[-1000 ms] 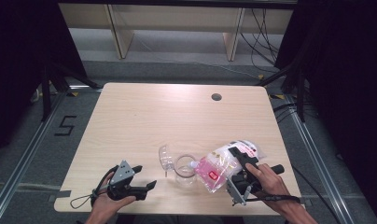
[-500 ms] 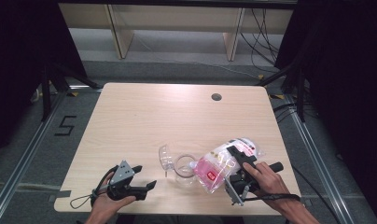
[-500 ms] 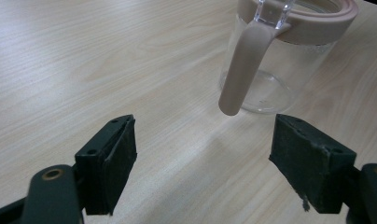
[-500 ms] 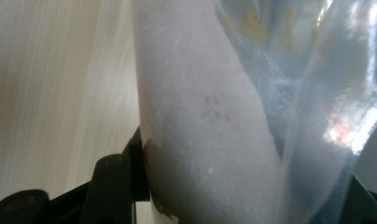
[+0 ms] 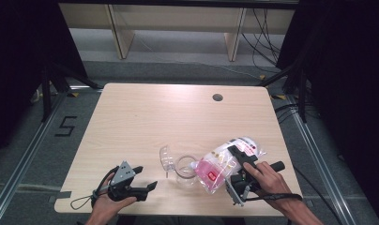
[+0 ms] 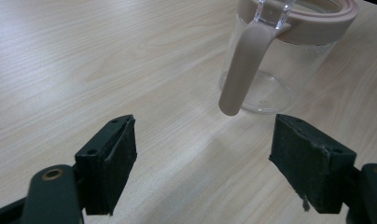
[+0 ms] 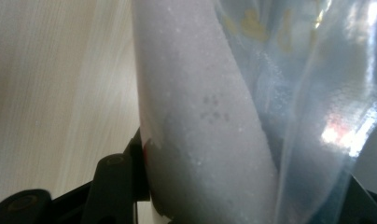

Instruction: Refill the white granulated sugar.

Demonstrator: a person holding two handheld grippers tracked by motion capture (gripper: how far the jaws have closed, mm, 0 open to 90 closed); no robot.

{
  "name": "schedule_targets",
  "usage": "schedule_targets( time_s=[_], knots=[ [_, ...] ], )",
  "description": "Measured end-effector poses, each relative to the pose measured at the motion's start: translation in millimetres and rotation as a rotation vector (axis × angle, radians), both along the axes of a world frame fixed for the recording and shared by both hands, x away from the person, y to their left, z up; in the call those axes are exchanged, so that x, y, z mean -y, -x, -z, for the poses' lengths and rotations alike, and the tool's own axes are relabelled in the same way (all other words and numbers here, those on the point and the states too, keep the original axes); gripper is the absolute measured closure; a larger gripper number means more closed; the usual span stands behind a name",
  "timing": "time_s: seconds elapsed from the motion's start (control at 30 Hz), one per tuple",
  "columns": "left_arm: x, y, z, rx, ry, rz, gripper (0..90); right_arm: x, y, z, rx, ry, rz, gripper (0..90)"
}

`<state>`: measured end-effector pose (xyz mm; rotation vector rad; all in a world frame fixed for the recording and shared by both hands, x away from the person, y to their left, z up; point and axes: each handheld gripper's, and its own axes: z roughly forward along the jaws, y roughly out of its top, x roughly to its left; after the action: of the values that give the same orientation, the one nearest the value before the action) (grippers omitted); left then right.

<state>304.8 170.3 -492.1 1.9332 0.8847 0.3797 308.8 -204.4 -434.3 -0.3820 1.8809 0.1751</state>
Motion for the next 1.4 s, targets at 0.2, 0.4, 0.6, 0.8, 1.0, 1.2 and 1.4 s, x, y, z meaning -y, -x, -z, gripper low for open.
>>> schedule_targets(
  time_s=[0.2,0.4,0.6,0.8,1.0,1.2,1.4],
  knots=[
    [0.0,0.0,0.0,0.0,0.0,0.0,22.0,-1.5,0.9,-2.9,0.016,0.038,0.01,50.0],
    [0.0,-0.2,0.1,0.0,-0.001,0.002,22.0,-2.0,0.1,-3.7,0.009,0.026,0.005,50.4],
    [-0.1,-0.1,0.0,0.0,0.0,0.0,22.0,-3.7,0.3,-5.8,0.022,0.04,0.003,50.6],
    [-0.3,-0.1,-0.1,0.001,0.0,-0.001,22.0,-2.5,0.8,-5.5,0.022,0.024,0.019,50.9],
    [0.0,0.1,-0.1,0.0,0.001,-0.002,22.0,-2.8,1.2,-6.3,0.036,0.046,0.014,51.1],
    [-0.3,0.0,-0.2,0.0,0.001,-0.002,22.0,-4.7,-0.5,-7.9,0.039,0.085,-0.014,51.4],
    [-0.2,0.0,-0.2,0.001,0.0,-0.001,22.0,-3.0,1.4,-5.4,0.069,0.068,0.025,51.6]
  ],
)
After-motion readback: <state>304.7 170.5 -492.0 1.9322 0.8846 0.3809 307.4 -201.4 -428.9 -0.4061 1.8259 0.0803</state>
